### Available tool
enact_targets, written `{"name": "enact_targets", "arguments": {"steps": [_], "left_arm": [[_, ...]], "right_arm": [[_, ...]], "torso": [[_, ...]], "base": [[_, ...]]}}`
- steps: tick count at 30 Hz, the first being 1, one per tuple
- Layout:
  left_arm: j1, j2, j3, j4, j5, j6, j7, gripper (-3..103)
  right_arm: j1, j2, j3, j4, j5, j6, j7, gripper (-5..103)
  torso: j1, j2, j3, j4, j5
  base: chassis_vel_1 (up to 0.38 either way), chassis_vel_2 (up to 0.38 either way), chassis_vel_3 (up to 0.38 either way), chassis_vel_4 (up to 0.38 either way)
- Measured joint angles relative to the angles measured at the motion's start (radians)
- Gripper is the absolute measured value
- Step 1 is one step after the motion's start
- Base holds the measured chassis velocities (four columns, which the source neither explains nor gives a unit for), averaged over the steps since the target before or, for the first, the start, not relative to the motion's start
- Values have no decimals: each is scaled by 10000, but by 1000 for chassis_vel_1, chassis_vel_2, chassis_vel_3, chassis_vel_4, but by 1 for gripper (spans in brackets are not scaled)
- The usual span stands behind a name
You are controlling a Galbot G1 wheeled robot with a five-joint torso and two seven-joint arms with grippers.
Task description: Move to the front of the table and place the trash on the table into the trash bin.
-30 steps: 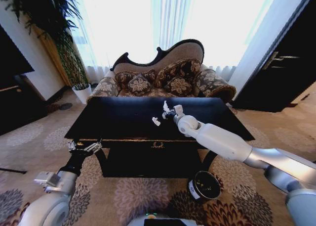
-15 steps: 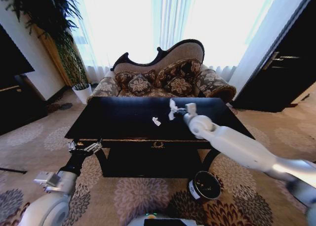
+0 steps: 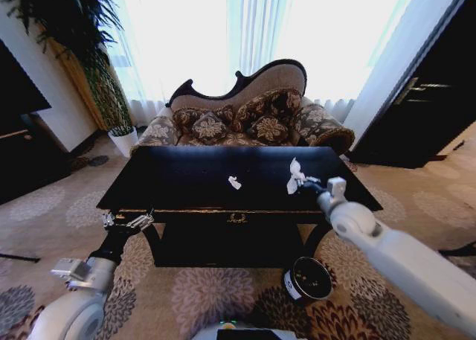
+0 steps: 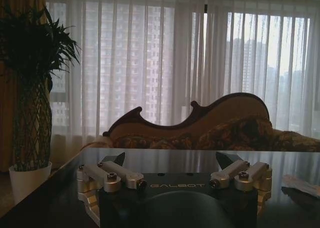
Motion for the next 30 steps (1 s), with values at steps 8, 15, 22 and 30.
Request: {"name": "enact_targets", "arguments": {"steps": [8, 15, 22, 30], "left_arm": [[0, 0, 0, 0, 0, 0, 0, 100], [0, 0, 0, 0, 0, 0, 0, 100], [0, 0, 0, 0, 0, -1, 0, 100], [0, 0, 0, 0, 0, 0, 0, 100]], "right_arm": [[-3979, 2285, 3319, 773, -2267, 1582, -1491, 2], [-5711, 3674, 4500, 378, -2990, 3239, -2239, 2], [-6015, 4925, 3773, -2363, -3856, 5214, -2448, 2], [-5070, 5514, 2809, -4728, -3990, 5513, -1847, 2]], "torso": [[-2, 1, -1, -6, 0], [-2, 1, -1, -6, -4], [1, 1, 0, -6, -1], [1, 1, 0, -4, -3]], "base": [[0, 0, 0, 0], [0, 0, 0, 0], [0, 0, 0, 0], [0, 0, 0, 0]]}}
